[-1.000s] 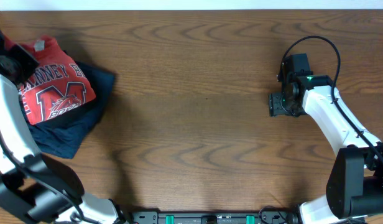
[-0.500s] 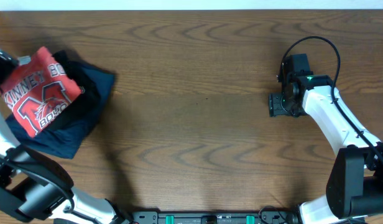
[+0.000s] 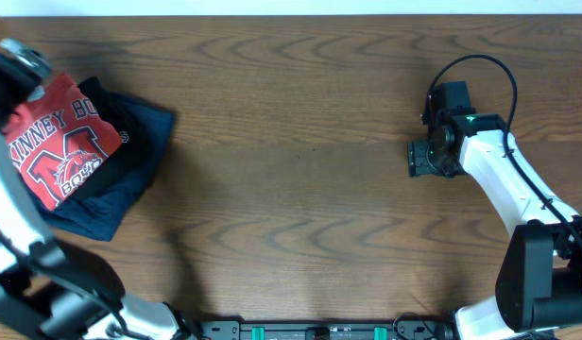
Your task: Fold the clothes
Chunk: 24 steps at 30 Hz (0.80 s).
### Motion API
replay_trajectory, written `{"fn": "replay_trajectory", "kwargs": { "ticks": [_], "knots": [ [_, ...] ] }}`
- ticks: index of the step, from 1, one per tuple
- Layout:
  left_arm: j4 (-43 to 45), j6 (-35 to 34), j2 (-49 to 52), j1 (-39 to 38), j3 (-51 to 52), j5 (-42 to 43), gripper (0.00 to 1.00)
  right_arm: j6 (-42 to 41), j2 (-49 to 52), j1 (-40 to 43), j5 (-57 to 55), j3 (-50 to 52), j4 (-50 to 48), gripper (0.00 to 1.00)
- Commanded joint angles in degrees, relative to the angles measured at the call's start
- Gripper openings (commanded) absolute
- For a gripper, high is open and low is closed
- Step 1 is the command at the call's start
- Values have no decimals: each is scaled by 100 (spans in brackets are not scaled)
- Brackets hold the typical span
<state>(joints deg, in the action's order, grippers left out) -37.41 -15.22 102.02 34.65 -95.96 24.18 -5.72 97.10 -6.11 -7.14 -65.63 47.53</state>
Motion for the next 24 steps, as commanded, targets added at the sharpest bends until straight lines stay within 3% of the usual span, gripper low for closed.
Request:
{"fn": "replay_trajectory", "kwargs": {
  "ticks": [1, 8, 12, 16, 18, 24],
  "knots": [
    [-57, -7, 688, -271, 468, 90, 98, 20, -31, 59, -37, -81, 7, 73],
    [212, 59, 2258, -1058, 984, 92, 98, -22, -31, 59, -37, -81, 4, 74],
    [214, 247, 2531, -1353, 984, 74, 98, -22, -31, 59, -39, -81, 4, 74],
    [210, 293, 2210, -1436, 970, 68, 98, -20, -31, 59, -39, -81, -55, 77],
    [173, 442, 1880, -1440, 970, 68, 98, -22, -31, 59, -35, -81, -125, 99],
    [15, 1300, 525, -1816, 970, -262, 98, -24, -31, 59, 586, -81, -761, 99]
  ]
}}
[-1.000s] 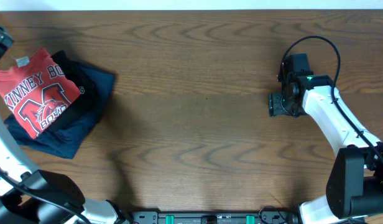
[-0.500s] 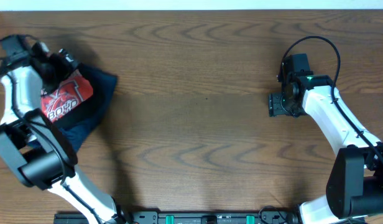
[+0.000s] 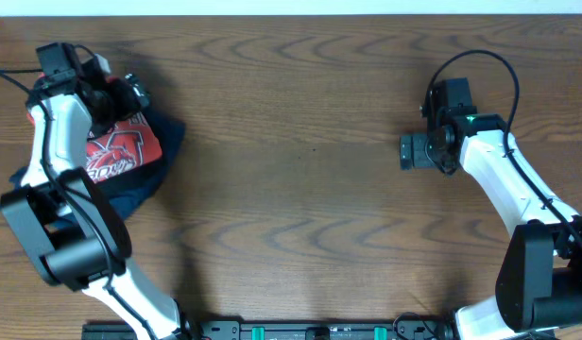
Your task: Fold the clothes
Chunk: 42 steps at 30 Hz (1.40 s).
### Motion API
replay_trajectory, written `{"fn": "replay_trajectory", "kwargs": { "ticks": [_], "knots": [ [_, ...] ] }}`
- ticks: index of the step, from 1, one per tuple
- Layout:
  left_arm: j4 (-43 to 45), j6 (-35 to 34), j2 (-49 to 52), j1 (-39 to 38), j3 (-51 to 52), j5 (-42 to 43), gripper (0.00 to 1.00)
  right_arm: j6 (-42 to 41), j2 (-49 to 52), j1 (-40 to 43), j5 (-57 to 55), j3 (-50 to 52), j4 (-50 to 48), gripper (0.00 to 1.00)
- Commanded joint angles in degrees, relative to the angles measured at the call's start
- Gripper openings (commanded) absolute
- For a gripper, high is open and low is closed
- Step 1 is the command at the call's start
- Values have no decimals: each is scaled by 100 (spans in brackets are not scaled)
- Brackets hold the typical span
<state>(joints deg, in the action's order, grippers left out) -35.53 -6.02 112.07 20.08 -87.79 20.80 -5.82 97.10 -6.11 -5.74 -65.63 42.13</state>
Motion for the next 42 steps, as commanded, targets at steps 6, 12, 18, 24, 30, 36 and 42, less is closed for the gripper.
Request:
{"fn": "replay_trajectory", "kwargs": {
  "ticks": [6, 12, 18, 24, 30, 36, 42],
  "knots": [
    [-546, 647, -1469, -1552, 153, -1222, 98, -402, -31, 155, 1108, -81, -1484, 99],
    [-1609, 592, -2011, -2352, 155, -2000, 98, -140, -459, 619, 914, -267, -1198, 99],
    [-2199, 382, -2855, -2380, 417, -1978, 98, -136, -1534, 1233, 1241, -170, -568, 99],
    [-1530, 382, -4913, -2380, 1961, -1370, 98, 144, -3136, 1292, 1261, 719, -291, 99],
    [-520, 317, -7204, -2380, 3648, -1392, 98, 166, -5381, 1207, 1088, 2321, -1001, 99],
    [-881, 319, -8384, -2380, 4000, -1394, 98, 162, -6728, 1209, 1132, 2955, -684, 99],
    [-1512, 319, -8633, -2380, 4000, -1394, 98, 164, -6975, 1209, 1158, 2975, 96, 99]
  ]
}}
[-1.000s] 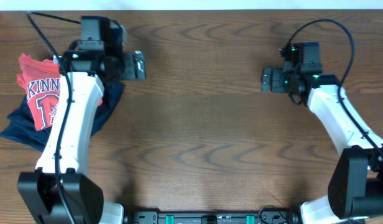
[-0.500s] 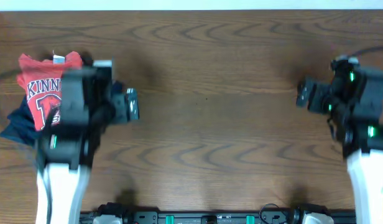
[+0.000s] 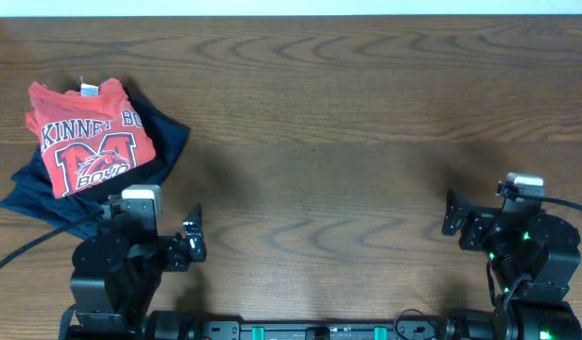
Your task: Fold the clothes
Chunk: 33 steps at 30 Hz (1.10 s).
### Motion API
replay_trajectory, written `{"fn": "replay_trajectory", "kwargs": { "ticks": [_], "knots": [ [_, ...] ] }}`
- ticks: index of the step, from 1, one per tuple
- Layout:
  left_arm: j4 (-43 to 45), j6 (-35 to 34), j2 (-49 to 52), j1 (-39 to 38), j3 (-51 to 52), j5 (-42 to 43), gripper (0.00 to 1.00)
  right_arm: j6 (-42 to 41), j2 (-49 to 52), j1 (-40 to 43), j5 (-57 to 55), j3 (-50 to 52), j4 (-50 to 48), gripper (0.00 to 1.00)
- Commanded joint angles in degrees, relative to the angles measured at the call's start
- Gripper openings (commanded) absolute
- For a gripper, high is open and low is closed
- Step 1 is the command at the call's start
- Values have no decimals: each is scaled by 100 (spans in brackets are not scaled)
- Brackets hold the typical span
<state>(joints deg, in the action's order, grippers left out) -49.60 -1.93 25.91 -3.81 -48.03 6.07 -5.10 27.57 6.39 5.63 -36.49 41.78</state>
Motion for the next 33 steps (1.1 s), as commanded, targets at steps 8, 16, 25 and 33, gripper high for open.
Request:
{"fn": "replay_trajectory", "kwargs": {
  "ticks": [8, 16, 25, 33],
  "knots": [
    [-455, -90, -11, 9, 24, 79, 98, 146, -17, -42, -79, 63, 1075, 99],
    [-457, -90, -11, 9, 24, 79, 98, 516, -24, -44, 391, 66, -125, 99],
    [-457, -90, -11, 9, 24, 79, 98, 866, -1375, -96, 424, 909, -1390, 99],
    [-457, -90, -11, 9, 24, 79, 98, 859, -2743, -310, 365, 2573, -3206, 99]
  ]
}}
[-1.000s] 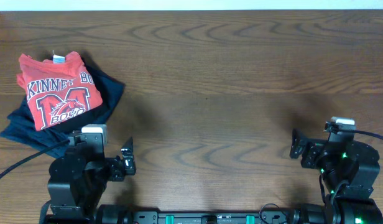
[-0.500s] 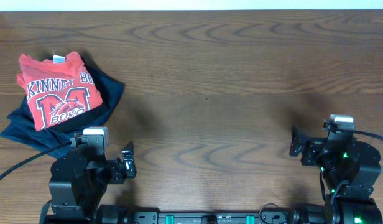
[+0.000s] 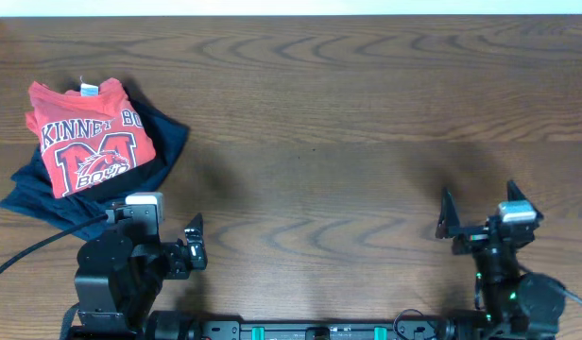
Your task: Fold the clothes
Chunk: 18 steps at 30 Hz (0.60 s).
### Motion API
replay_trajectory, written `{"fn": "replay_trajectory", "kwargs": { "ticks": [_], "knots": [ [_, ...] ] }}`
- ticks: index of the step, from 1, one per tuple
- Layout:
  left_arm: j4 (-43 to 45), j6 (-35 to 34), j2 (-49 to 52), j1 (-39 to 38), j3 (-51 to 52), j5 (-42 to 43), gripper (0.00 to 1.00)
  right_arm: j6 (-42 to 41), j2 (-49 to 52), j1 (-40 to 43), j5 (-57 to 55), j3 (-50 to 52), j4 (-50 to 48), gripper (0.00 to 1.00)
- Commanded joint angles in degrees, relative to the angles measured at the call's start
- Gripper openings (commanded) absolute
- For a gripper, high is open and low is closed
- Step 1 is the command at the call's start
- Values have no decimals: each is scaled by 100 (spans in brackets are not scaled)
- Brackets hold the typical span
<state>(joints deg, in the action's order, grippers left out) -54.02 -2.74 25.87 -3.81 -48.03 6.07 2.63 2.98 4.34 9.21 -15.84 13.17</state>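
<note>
A folded red T-shirt point(image 3: 83, 137) with white and dark lettering lies on top of a folded navy garment point(image 3: 163, 142) at the far left of the wooden table point(image 3: 310, 142). My left gripper point(image 3: 194, 247) sits near the front edge, below and right of the pile, apart from it, jaws apparently open and empty. My right gripper point(image 3: 448, 221) rests near the front right edge, its fingers spread open with nothing between them.
A black cable point(image 3: 26, 253) runs from the left arm's base toward the left edge. The arm mounts and a rail line the front edge.
The right arm has drawn a little further back toward the front edge, its gripper now slightly lower in view. The left arm and the clothes pile have barely changed.
First my left gripper was on the red shirt atop the navy garment while the right hovered mid-right. Then the left arm was still over the pile. Later both arms stood back at the front edge, the shirt lying flat on the pile, as now.
</note>
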Motion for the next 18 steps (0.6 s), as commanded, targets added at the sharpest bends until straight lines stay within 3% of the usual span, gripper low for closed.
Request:
{"fn": "replay_trajectory", "kwargs": {
  "ticks": [1, 5, 11, 18],
  "knots": [
    [-15, -9, -7, 9, 24, 79, 98, 85, -264, -136, 7, 673, -603, 99],
    [-15, -9, -7, 9, 24, 79, 98, 92, -271, -195, 2, 1499, -1644, 99],
    [-15, -9, -7, 9, 24, 81, 98, 323, -271, -225, -81, 1554, -970, 99],
    [-15, -9, -7, 9, 24, 79, 98, 39, -264, -225, -81, 1552, -964, 99]
  ]
}}
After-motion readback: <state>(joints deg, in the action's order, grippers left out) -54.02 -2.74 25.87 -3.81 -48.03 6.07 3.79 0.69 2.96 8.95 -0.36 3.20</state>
